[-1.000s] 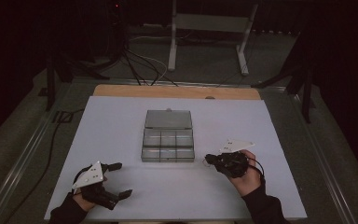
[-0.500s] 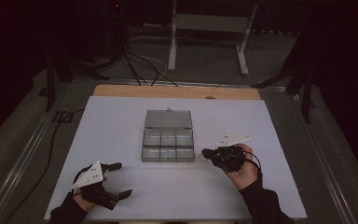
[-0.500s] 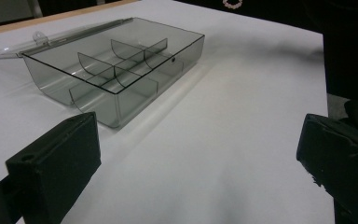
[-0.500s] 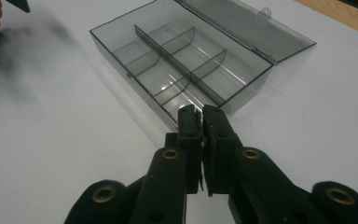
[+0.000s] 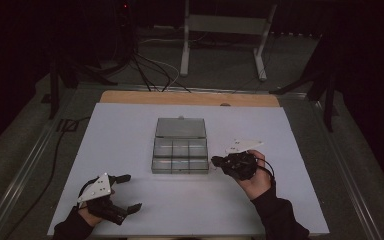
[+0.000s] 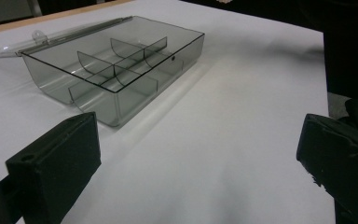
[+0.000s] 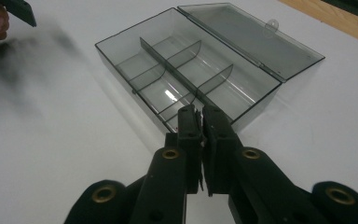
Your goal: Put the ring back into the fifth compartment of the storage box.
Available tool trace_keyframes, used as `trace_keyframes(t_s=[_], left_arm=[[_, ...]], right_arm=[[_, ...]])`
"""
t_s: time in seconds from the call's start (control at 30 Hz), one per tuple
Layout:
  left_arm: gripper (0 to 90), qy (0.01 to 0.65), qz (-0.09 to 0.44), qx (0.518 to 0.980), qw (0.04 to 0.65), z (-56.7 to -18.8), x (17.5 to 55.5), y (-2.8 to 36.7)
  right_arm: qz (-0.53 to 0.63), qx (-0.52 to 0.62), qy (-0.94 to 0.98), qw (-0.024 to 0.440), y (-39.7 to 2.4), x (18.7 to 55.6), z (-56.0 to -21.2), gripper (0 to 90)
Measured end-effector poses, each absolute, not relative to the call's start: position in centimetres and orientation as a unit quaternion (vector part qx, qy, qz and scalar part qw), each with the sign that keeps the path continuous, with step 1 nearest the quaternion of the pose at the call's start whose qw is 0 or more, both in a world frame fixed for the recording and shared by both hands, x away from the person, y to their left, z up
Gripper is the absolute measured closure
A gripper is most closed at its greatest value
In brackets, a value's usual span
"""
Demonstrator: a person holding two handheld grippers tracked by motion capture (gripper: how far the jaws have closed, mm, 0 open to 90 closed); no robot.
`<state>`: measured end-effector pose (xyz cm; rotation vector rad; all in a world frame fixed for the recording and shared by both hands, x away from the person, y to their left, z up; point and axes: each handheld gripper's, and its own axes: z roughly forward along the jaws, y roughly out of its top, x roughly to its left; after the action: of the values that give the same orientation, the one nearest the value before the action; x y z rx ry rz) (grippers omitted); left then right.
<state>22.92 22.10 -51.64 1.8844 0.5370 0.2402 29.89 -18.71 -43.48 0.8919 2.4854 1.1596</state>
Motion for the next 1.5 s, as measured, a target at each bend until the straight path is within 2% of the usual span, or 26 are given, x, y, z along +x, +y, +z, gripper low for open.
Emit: trace_keyframes(t_s=[1.5], left_arm=[[1.0,0.225,0.102,0.797,0.552,-51.6,22.9,22.2]], right_arm=[[0.409,0.285,0.858,0.125,-13.7,33.4,-42.5,86.5]])
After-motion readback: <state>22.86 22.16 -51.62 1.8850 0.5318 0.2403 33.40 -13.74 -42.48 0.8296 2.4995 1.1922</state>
